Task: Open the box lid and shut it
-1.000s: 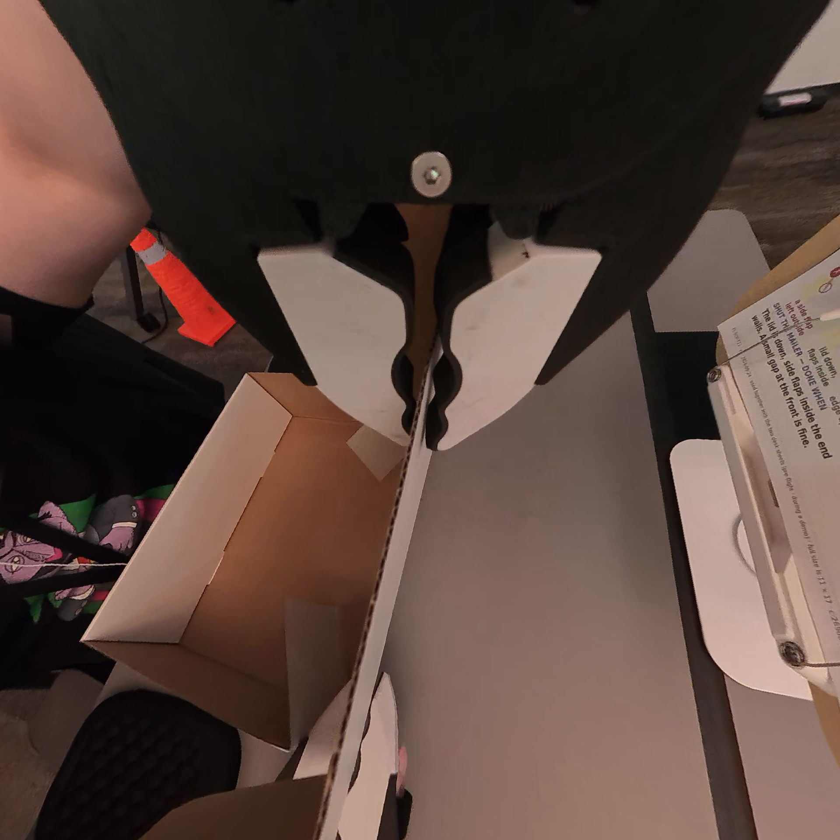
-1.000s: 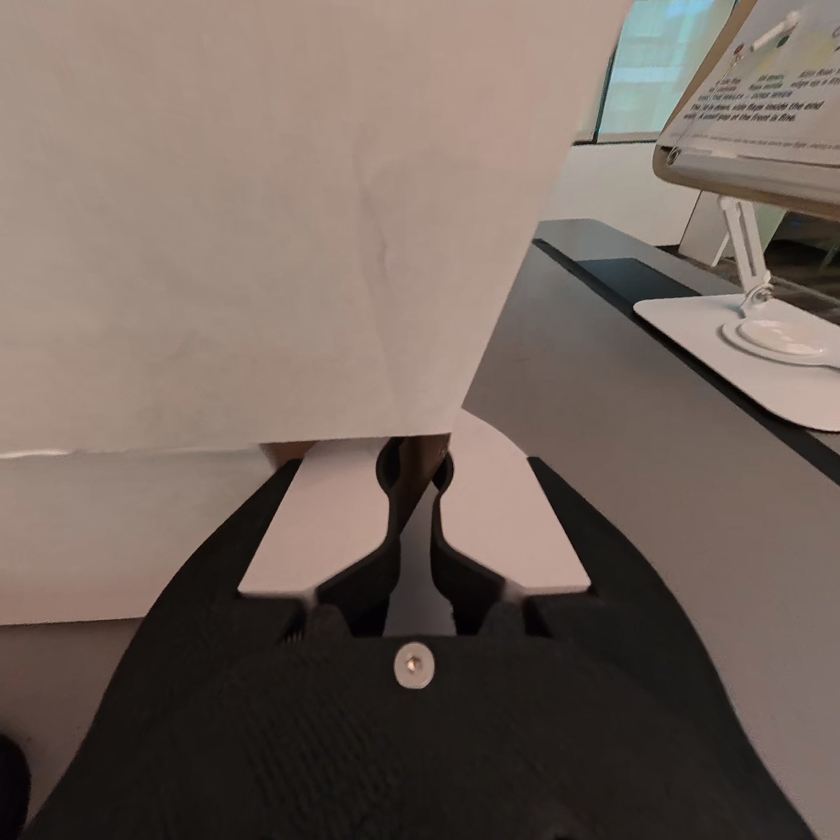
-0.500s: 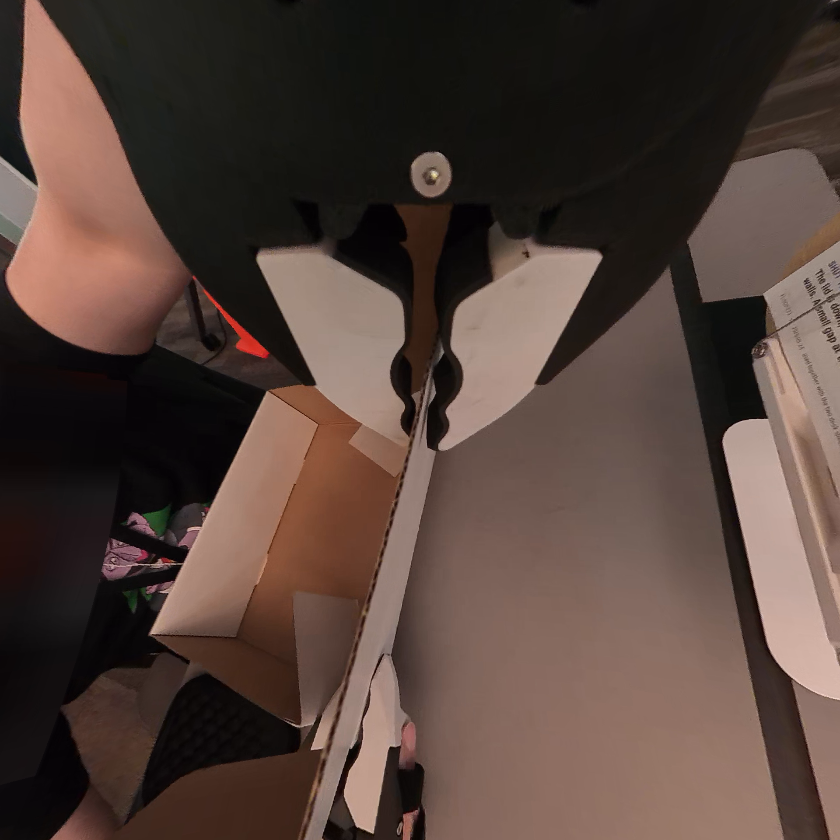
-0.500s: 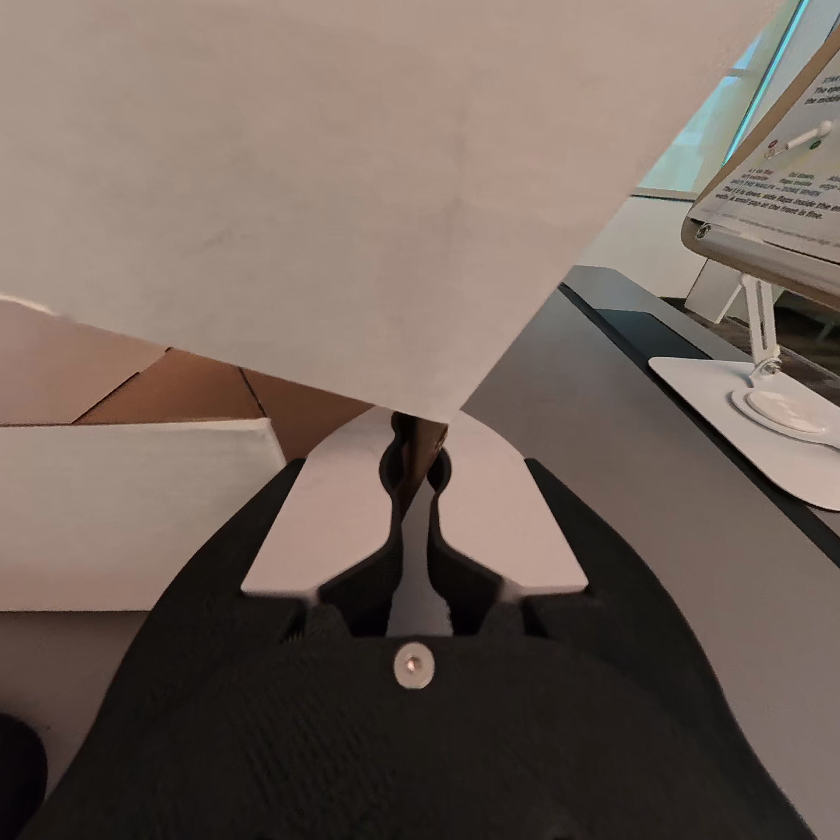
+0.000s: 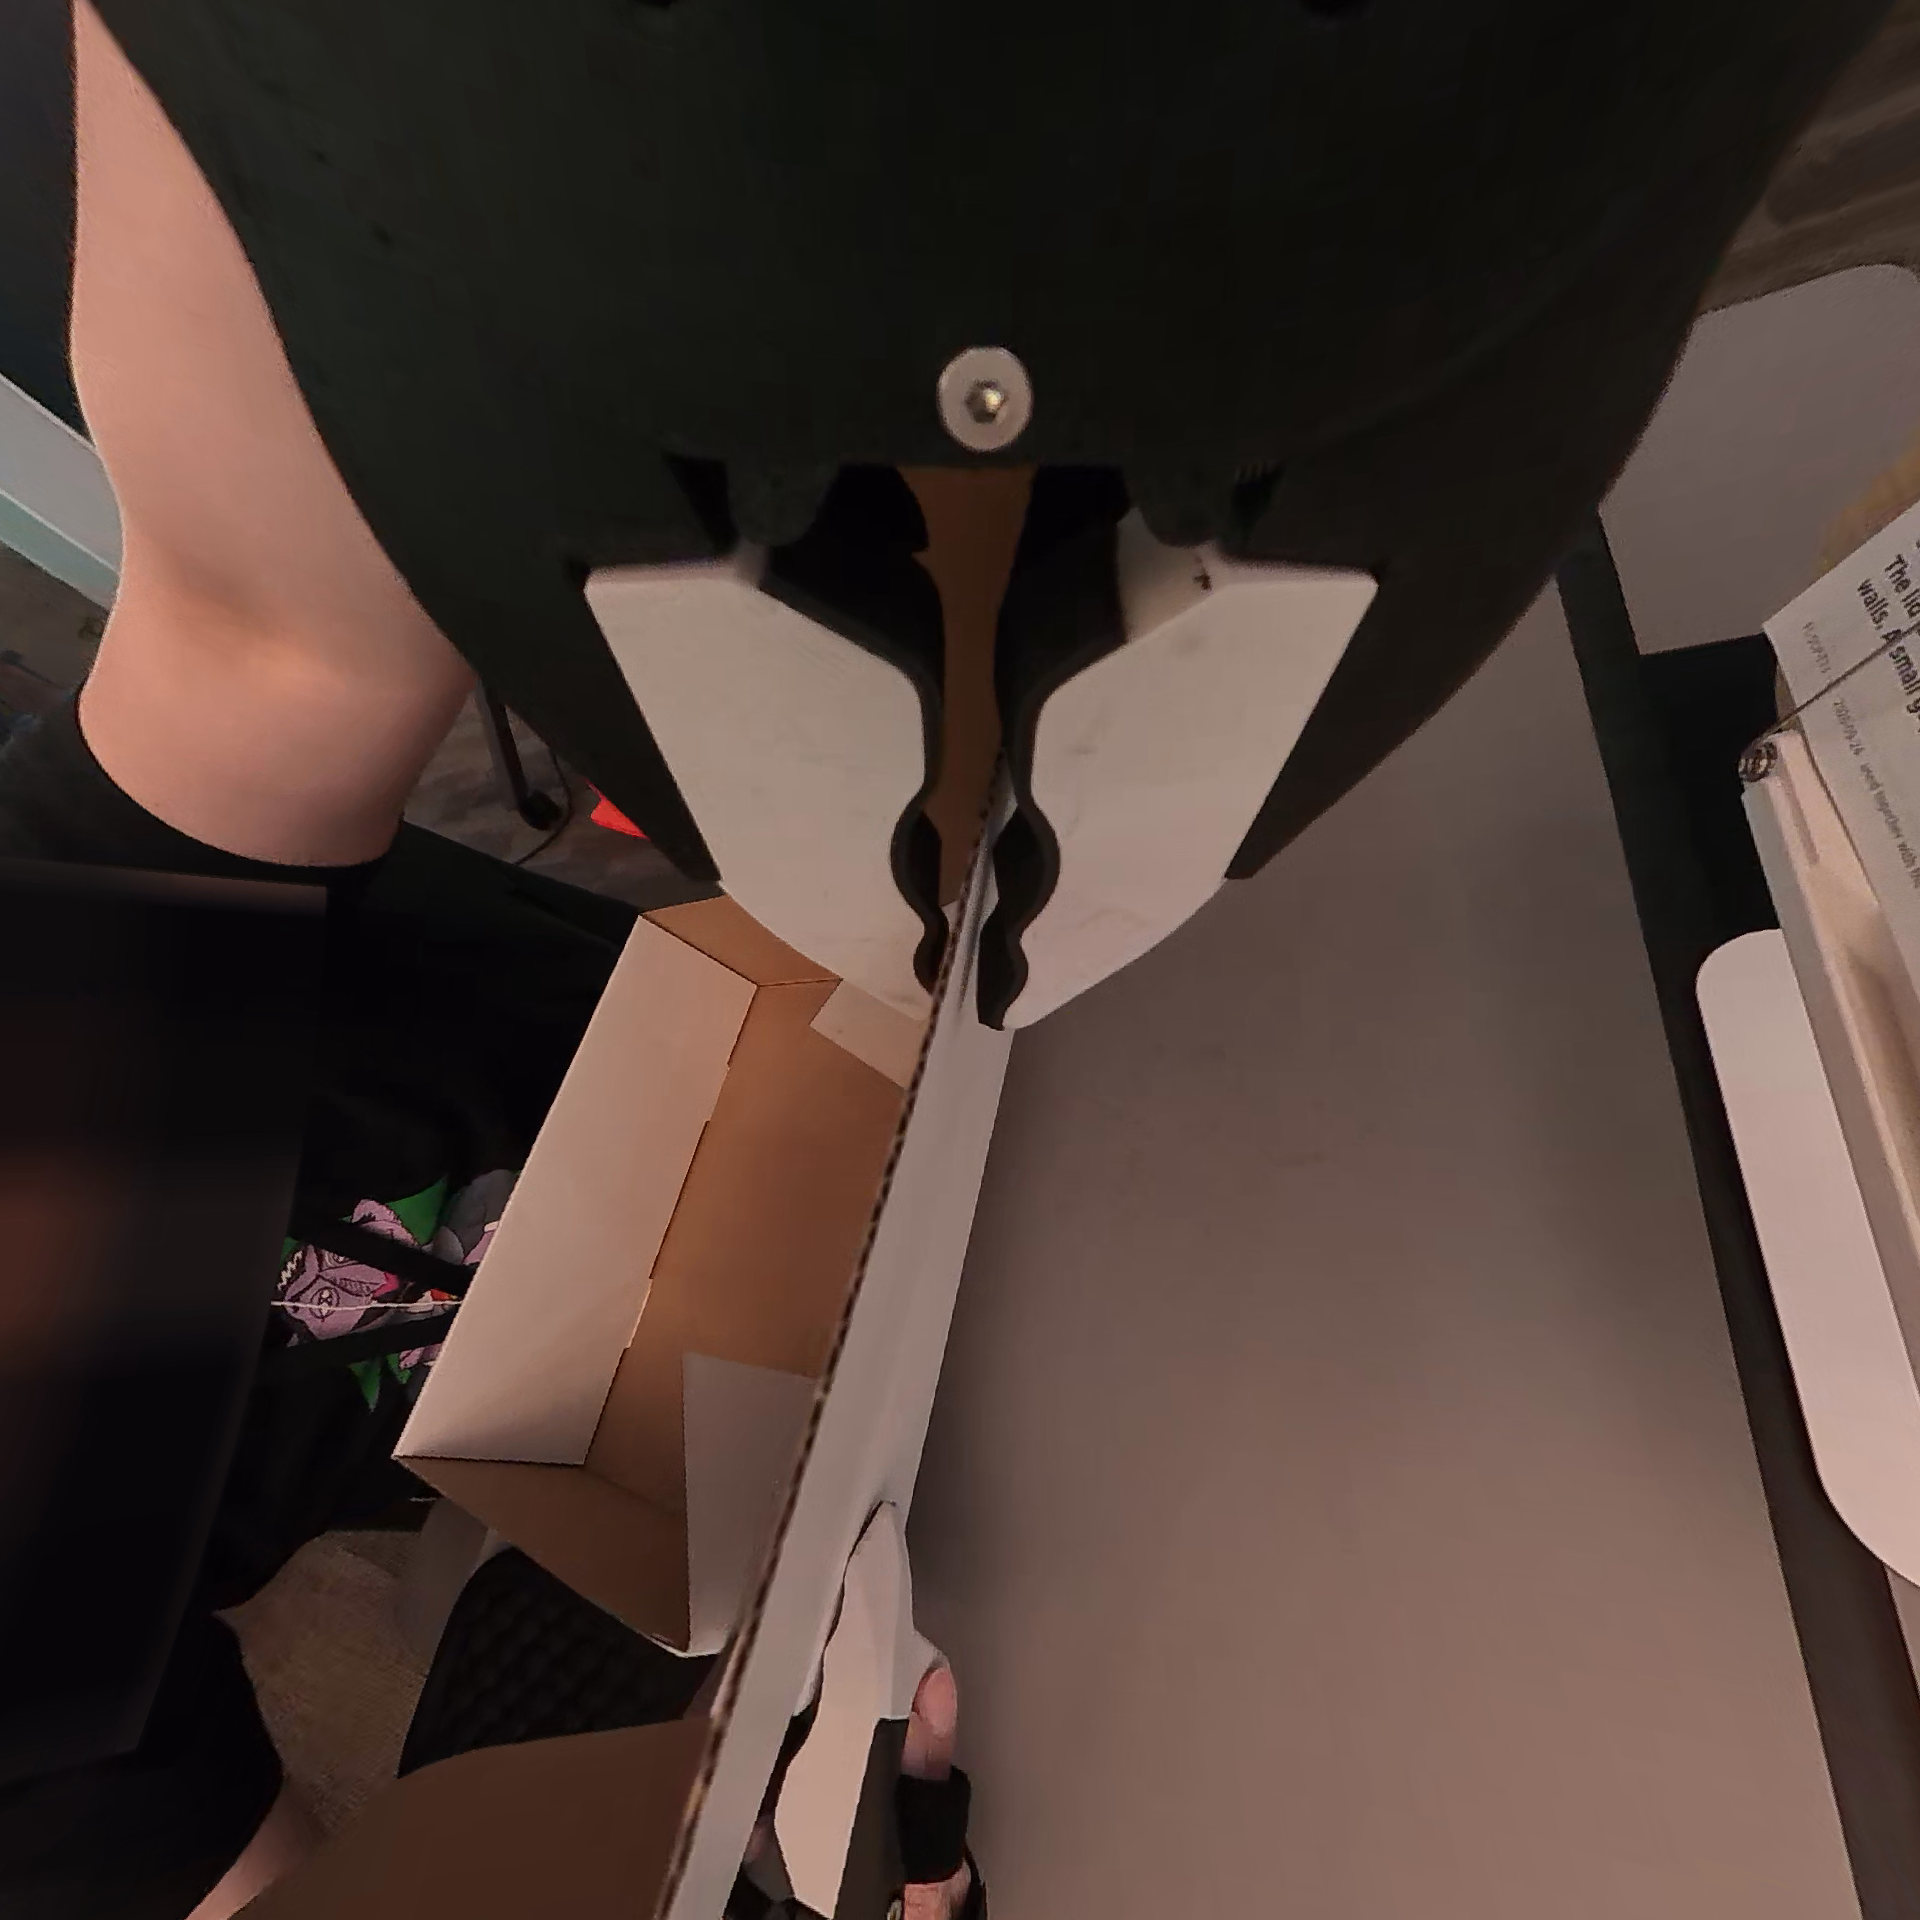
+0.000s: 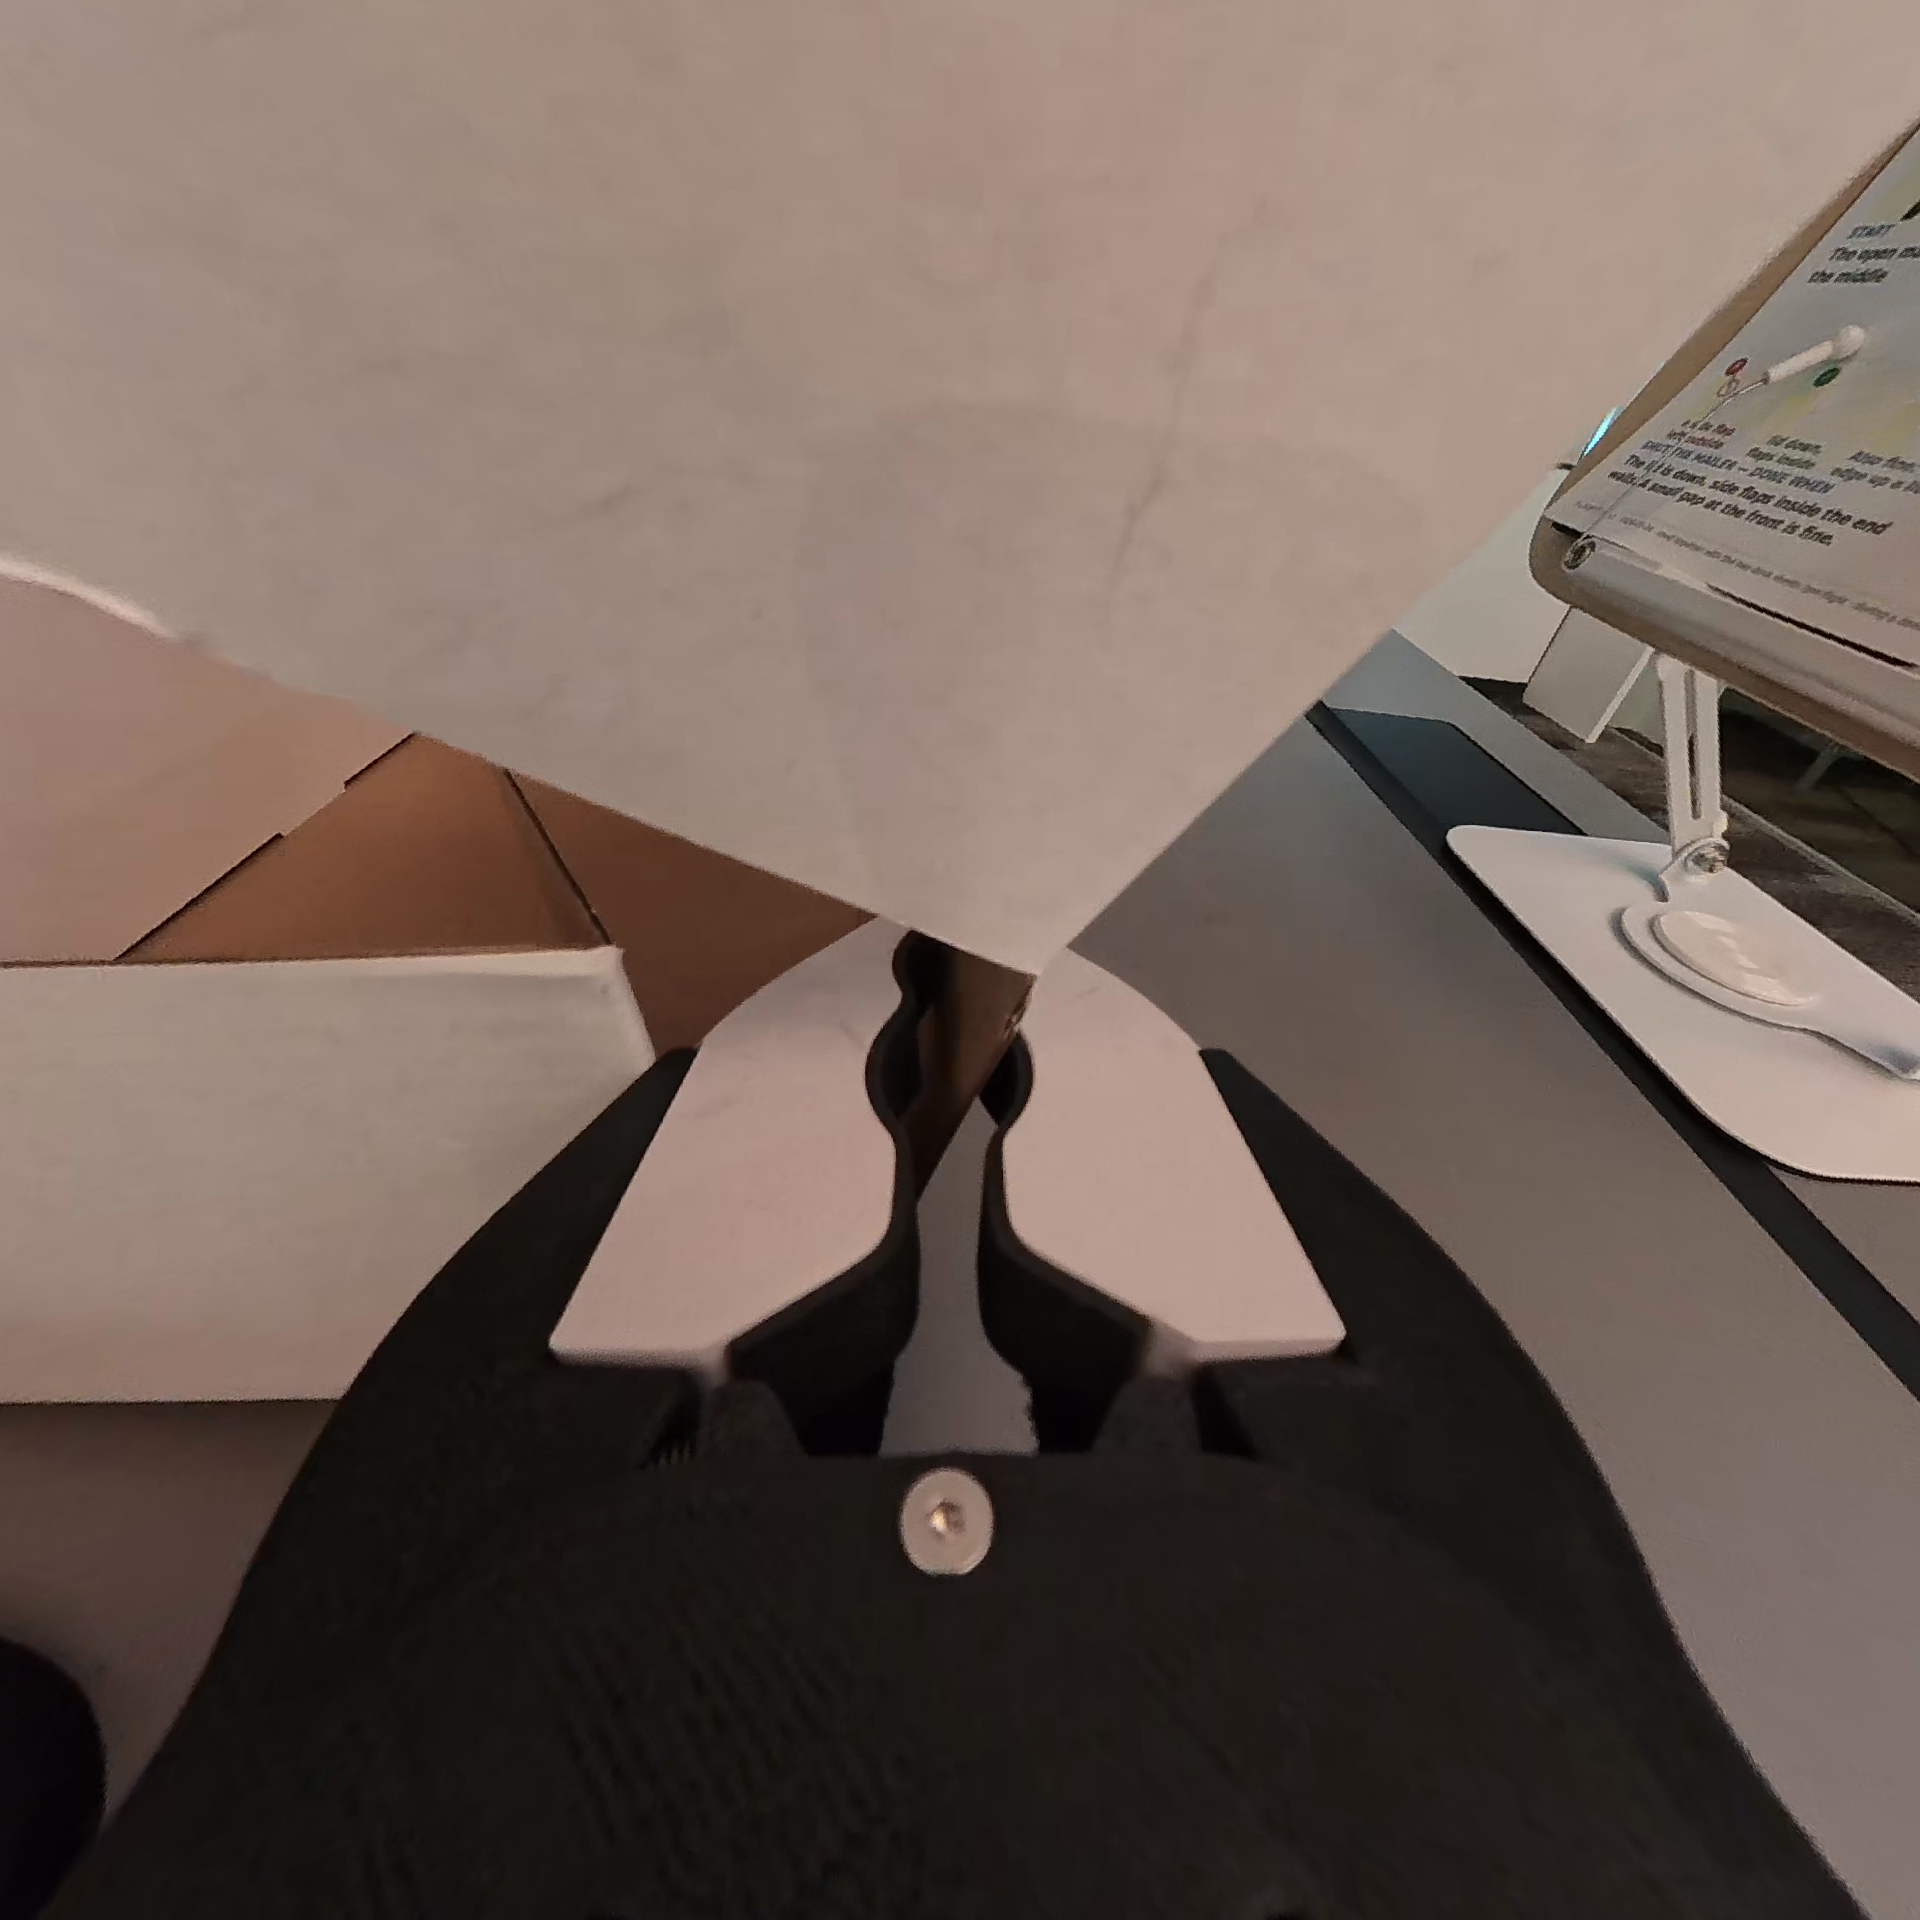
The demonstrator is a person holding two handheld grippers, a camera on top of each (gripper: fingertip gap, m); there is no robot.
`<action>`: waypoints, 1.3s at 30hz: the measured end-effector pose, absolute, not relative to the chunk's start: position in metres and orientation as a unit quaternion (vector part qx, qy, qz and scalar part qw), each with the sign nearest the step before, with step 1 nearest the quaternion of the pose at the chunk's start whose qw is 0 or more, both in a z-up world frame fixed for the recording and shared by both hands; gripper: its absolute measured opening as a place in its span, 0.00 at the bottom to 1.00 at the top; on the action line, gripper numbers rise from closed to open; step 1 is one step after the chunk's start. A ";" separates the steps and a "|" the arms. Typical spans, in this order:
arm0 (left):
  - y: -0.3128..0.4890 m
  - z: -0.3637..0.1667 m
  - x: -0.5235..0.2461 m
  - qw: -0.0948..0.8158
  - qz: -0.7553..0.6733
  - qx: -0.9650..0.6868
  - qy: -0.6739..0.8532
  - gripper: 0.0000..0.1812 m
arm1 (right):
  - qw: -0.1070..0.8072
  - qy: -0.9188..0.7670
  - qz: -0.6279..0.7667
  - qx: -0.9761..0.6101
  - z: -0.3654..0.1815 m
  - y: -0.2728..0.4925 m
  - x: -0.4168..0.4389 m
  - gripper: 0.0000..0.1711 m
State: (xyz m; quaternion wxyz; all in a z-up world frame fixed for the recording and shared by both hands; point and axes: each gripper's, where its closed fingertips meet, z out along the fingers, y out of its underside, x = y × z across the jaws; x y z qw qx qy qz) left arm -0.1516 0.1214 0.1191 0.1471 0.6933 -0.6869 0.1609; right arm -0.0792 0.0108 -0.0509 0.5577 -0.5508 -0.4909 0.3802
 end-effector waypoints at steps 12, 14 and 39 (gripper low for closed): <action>0.120 0.123 -0.147 0.110 0.156 0.695 -0.693 0.07 | 0.565 -0.463 0.375 -0.570 -0.056 0.025 -0.072 0.04; 0.118 0.132 -0.143 0.069 0.153 0.689 -0.705 0.12 | 0.584 -0.442 0.368 -0.572 -0.052 0.033 -0.064 0.05; 0.111 0.096 -0.234 -0.582 0.159 0.728 -0.327 0.57 | 0.598 -0.416 0.172 -0.663 -0.069 0.072 -0.018 0.24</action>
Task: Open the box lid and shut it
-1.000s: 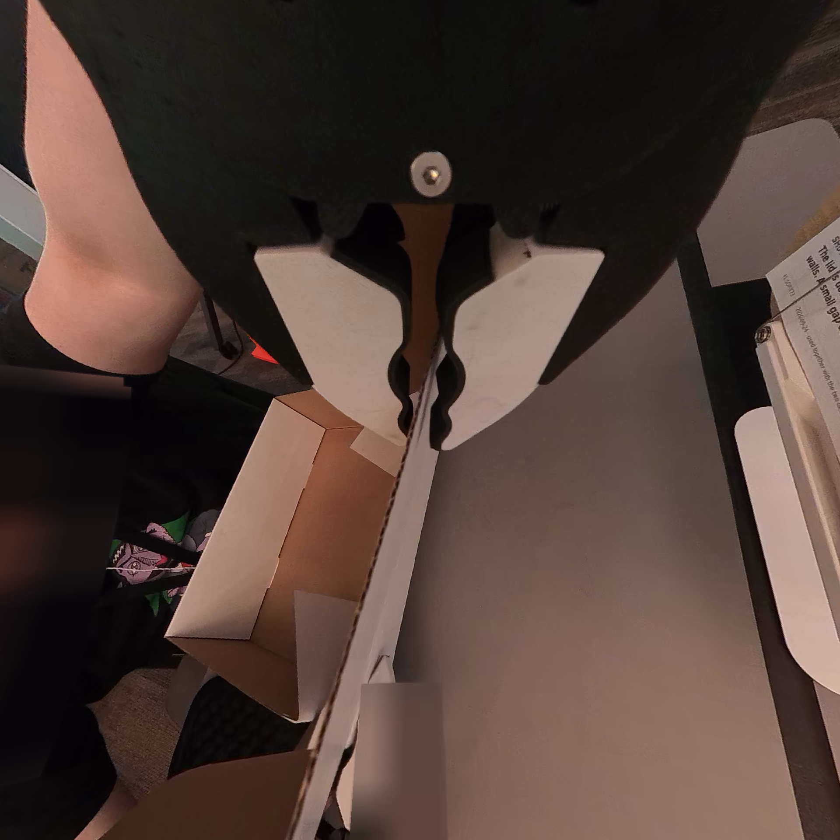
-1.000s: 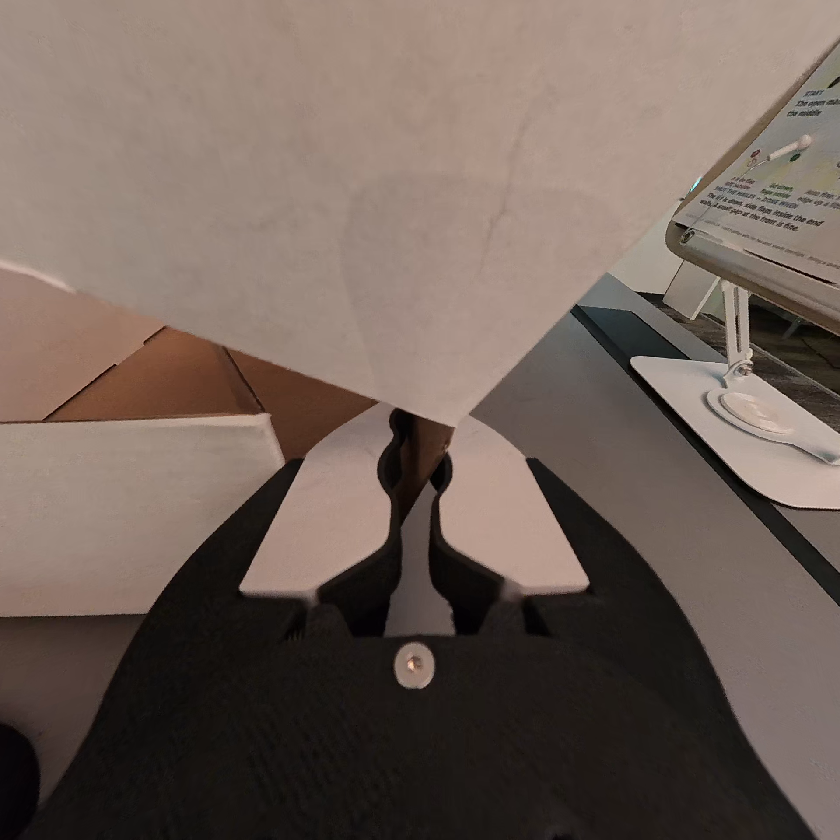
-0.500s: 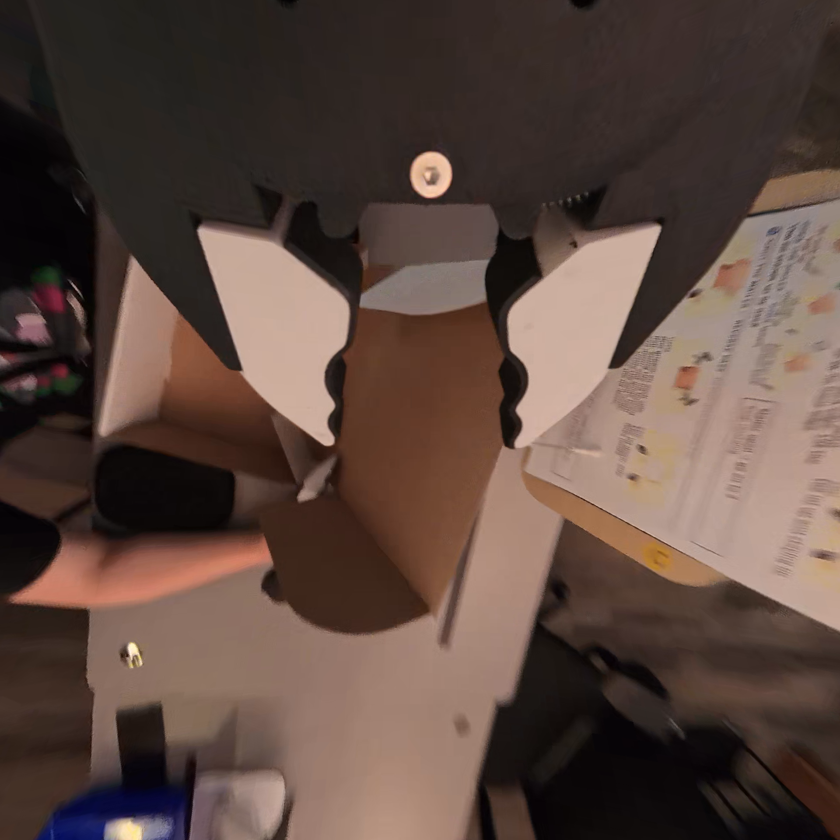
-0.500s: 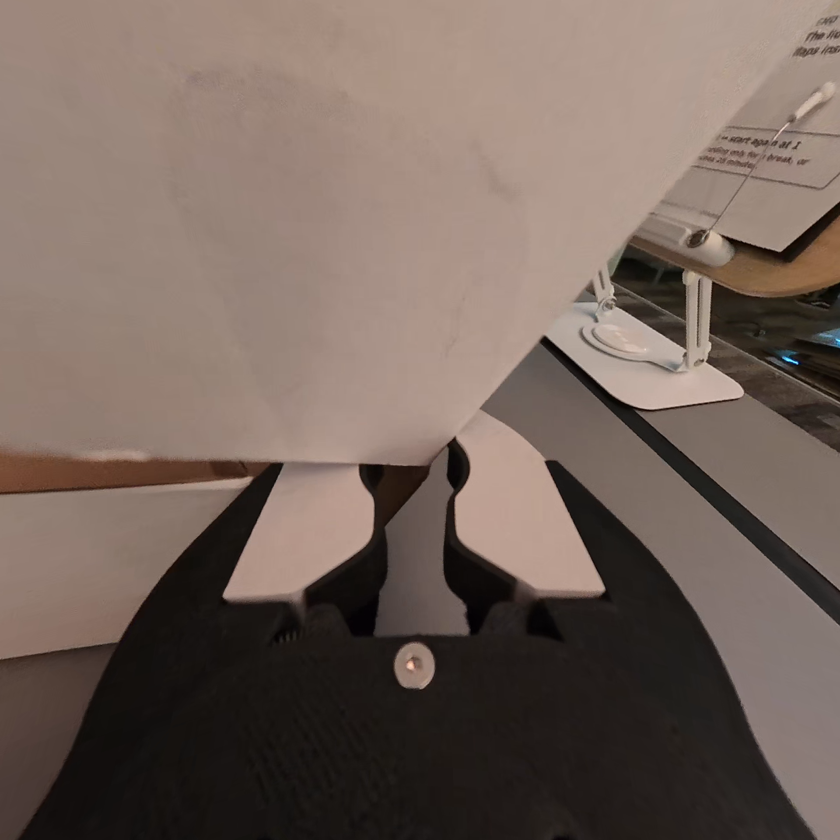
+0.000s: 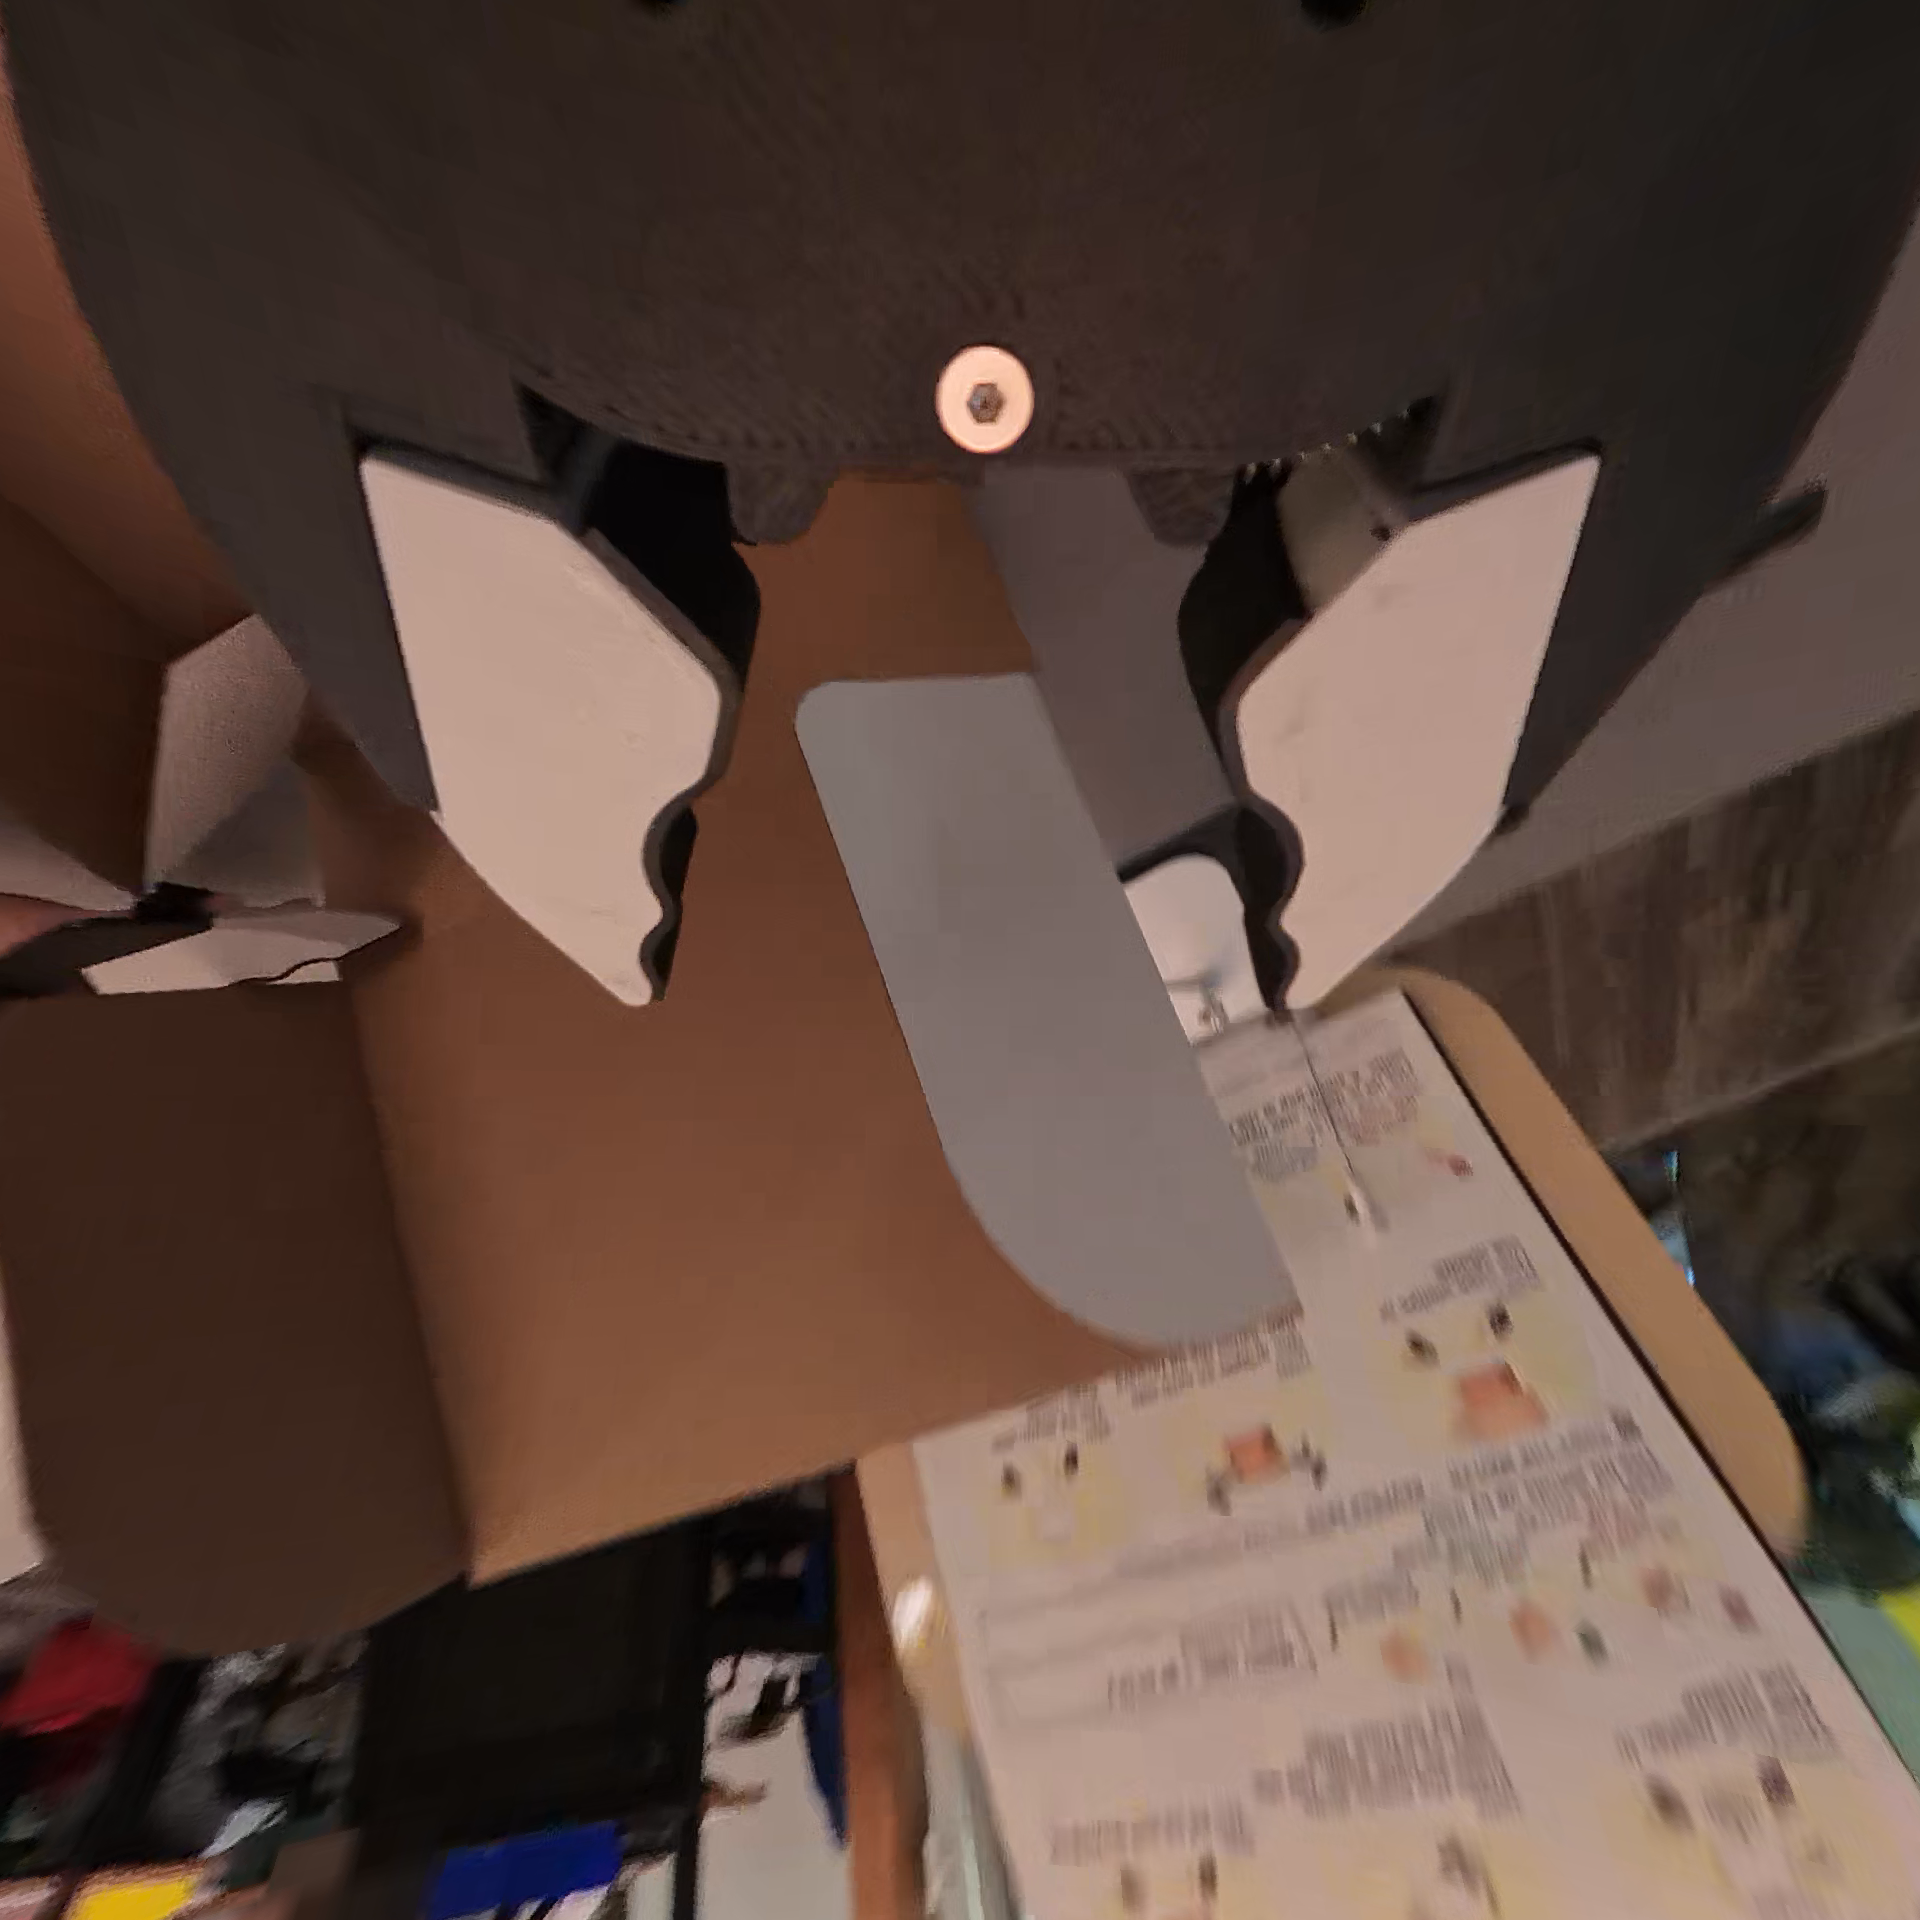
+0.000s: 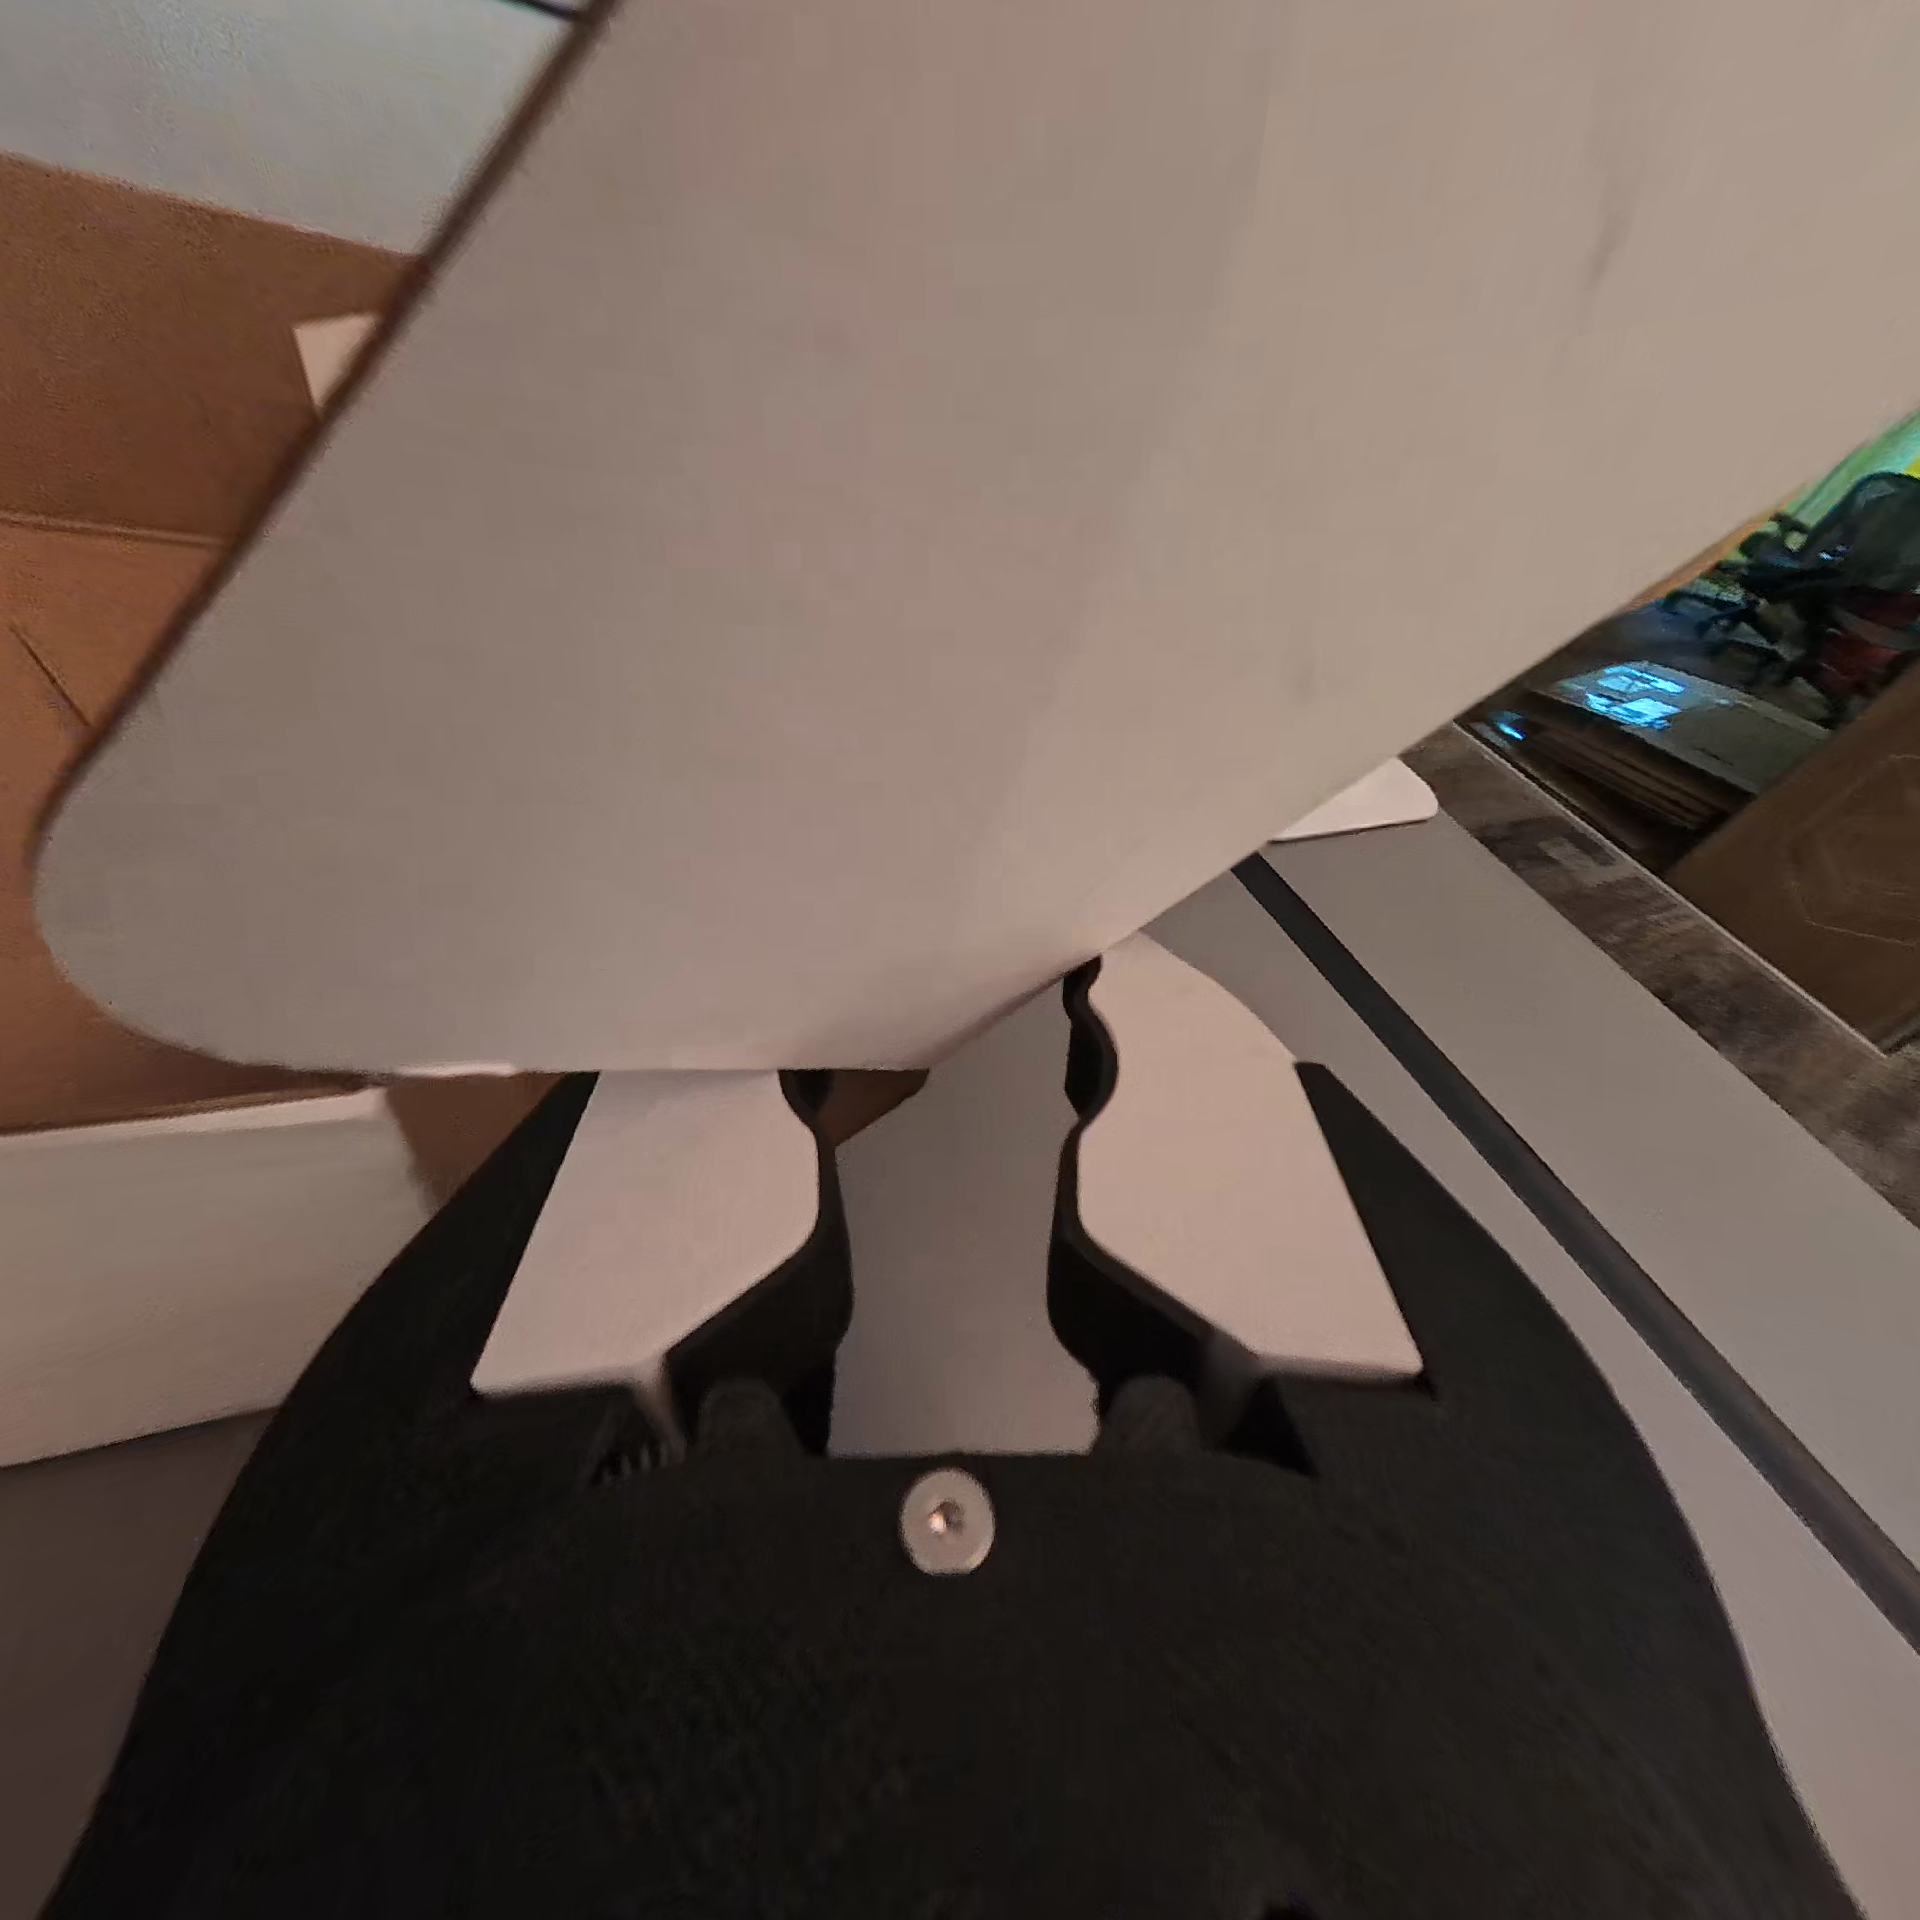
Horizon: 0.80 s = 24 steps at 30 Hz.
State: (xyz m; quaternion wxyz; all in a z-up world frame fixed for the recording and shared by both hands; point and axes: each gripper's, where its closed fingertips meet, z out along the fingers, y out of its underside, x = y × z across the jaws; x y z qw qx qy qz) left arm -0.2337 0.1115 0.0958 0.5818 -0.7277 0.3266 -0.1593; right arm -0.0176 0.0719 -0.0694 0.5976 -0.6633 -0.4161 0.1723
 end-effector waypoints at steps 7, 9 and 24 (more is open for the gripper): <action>0.150 0.029 -0.204 0.524 -0.057 -0.780 0.338 0.62 | 0.604 -0.422 0.149 -0.659 -0.066 0.069 -0.016 0.24; 0.155 0.017 -0.203 0.506 -0.055 -0.788 0.346 0.56 | 0.611 -0.428 0.134 -0.653 -0.063 0.067 -0.014 0.24; 0.133 0.053 -0.301 0.586 -0.203 -0.736 0.271 0.01 | 0.615 -0.365 0.130 -0.687 -0.052 0.084 0.005 0.29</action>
